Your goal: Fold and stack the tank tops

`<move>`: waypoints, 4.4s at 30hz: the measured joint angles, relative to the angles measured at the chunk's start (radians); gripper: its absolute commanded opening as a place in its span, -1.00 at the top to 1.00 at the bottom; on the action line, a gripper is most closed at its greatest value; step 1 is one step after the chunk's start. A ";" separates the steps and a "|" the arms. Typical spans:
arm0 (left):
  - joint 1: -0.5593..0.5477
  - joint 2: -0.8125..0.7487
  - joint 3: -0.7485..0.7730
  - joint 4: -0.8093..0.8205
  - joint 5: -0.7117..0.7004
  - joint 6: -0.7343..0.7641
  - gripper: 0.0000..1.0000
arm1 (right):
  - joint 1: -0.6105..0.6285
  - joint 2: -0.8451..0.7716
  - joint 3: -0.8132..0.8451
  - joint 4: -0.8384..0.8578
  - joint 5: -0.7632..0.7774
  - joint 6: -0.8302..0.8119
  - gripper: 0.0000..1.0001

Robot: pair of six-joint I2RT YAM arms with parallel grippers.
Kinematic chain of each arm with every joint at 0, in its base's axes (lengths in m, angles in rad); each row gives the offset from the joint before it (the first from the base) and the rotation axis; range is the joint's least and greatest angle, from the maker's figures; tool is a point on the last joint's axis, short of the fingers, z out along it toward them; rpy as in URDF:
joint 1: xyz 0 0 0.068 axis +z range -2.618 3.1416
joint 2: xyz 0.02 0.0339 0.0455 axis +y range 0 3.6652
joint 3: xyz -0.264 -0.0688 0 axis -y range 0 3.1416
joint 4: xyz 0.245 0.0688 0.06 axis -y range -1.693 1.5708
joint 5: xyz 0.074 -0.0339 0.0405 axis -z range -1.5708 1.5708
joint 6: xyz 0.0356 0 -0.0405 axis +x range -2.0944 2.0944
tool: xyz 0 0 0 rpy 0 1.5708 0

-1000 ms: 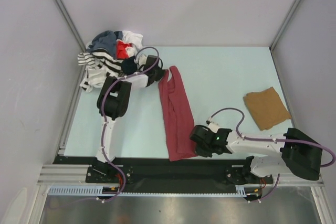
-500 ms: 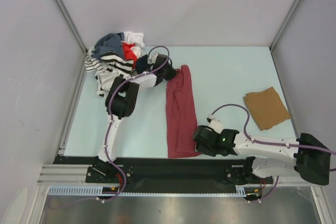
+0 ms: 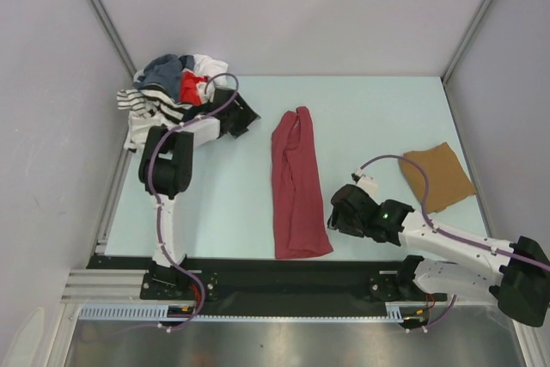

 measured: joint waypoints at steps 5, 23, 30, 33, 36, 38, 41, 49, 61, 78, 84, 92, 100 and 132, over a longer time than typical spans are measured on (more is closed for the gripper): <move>0.115 -0.035 -0.040 -0.013 0.051 0.040 -0.43 | -0.093 0.024 0.009 0.034 -0.043 -0.108 -0.10; 0.109 -0.230 -0.243 -0.030 0.134 0.249 -0.93 | -0.603 0.681 0.437 0.491 -0.492 -0.477 0.07; -0.040 -0.255 -0.240 -0.023 0.172 0.287 -0.89 | -0.672 0.947 0.644 0.549 -0.624 -0.487 0.07; -0.069 -0.191 -0.154 -0.026 0.193 0.302 -0.90 | -0.687 1.033 0.721 0.558 -0.661 -0.487 -0.01; -0.083 -0.109 -0.058 -0.025 0.198 0.314 -0.90 | -0.696 1.105 0.789 0.570 -0.702 -0.478 -0.13; -0.087 -0.056 -0.003 -0.026 0.196 0.323 -0.91 | -0.699 1.142 0.840 0.576 -0.724 -0.479 -0.08; -0.090 0.031 0.079 -0.035 0.198 0.329 -0.82 | -0.701 1.197 0.906 0.589 -0.753 -0.475 0.04; -0.093 0.131 0.191 -0.008 0.216 0.322 0.01 | -0.703 1.288 1.008 0.599 -0.803 -0.451 0.38; -0.093 0.213 0.261 0.031 0.268 0.290 0.99 | -0.715 1.340 1.056 0.607 -0.830 -0.414 1.00; -0.038 0.322 0.406 0.107 0.214 0.156 0.94 | -0.786 1.440 1.181 0.662 -0.854 -0.362 1.00; -0.032 0.483 0.649 0.132 0.246 0.096 -0.61 | -0.796 1.462 1.214 0.672 -0.843 -0.340 0.42; 0.004 0.419 0.555 0.211 0.271 0.085 -1.00 | -0.805 1.454 1.238 0.688 -0.835 -0.341 -0.07; 0.032 -0.048 -0.061 0.188 0.158 0.197 -1.00 | -0.805 1.166 0.820 0.713 -0.799 -0.366 0.04; -0.517 -1.239 -1.261 0.073 -0.112 0.169 -0.64 | -0.058 0.181 -0.090 0.398 -0.190 -0.312 0.15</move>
